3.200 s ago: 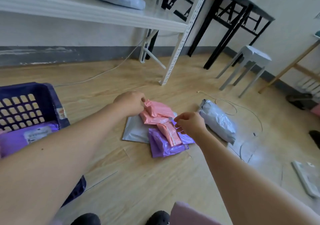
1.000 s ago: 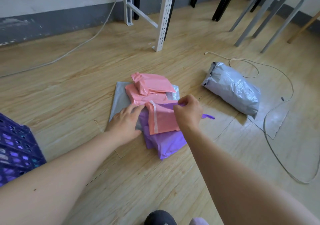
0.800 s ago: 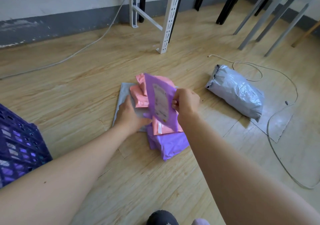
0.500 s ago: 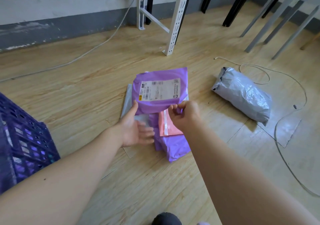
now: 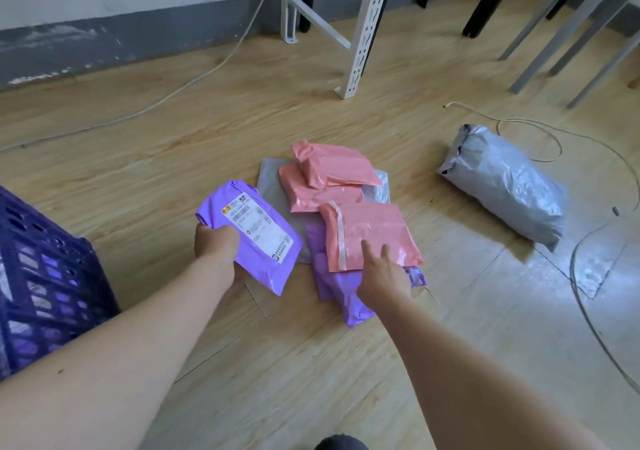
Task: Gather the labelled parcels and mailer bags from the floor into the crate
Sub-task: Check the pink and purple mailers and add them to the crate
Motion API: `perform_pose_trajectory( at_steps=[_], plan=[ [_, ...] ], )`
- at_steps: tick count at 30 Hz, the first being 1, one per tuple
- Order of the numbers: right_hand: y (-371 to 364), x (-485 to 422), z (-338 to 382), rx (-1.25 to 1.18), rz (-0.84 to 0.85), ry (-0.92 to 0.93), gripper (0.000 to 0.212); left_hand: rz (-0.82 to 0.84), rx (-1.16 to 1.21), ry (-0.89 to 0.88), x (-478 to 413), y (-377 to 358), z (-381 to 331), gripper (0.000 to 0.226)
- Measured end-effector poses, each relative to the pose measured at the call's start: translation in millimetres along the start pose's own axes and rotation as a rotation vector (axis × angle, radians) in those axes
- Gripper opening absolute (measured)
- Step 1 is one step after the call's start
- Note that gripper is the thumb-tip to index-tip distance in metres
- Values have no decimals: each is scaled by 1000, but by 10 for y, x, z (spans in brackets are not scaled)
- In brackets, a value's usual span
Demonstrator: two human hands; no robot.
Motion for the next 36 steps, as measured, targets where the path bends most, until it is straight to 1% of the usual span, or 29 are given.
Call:
perform_pose_trajectory(
  at_steps=[1,3,8,10,13,16,17,20,22,24,28,31,36],
  plan=[
    [-51,-40,-2,10,9,9,80,21,-20,10,-38,-17,47,39],
    [-130,-132,18,5,15,21,84,54,-62,31,-71,-46,145,33],
    [-331,-276,80,26,45,37,79,131,-143,52,-83,-86,341,17],
    [-404,-337,83,69,64,32,78,162,-153,72,-100,-99,377,16],
    [-402,-450,22,107,35,-33,69,219,-168,76,-108,-112,398,21],
    [-341,-551,-109,135,-16,-112,44,242,-164,74,-124,-129,395,20],
    [-331,-561,-174,140,-18,-130,40,247,-160,73,-123,-139,390,19],
    [-353,-539,-386,169,11,-178,38,257,-155,69,-91,-161,372,19],
    [-356,-499,-508,160,2,-238,37,260,-159,58,-60,-172,355,20],
    [-310,-467,-595,127,-48,-298,35,265,-161,54,-23,-181,336,21],
    [-149,-446,-691,106,-138,-352,33,290,-167,33,60,-203,293,19],
    [-52,-433,-689,-35,-214,-442,34,298,-158,21,122,-224,243,20],
    [162,-399,-561,-505,-357,-597,26,297,-118,-2,220,-186,108,19]
  ],
)
Point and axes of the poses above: each hand's wrist, its own x-axis away from the middle knuckle, its own y-axis out of the back of the hand, z = x × y, the point moved 4 cm from there along -x, towards the middle knuckle, and after that the axes turned 10 degrees about -z, right-handed, at the moved point
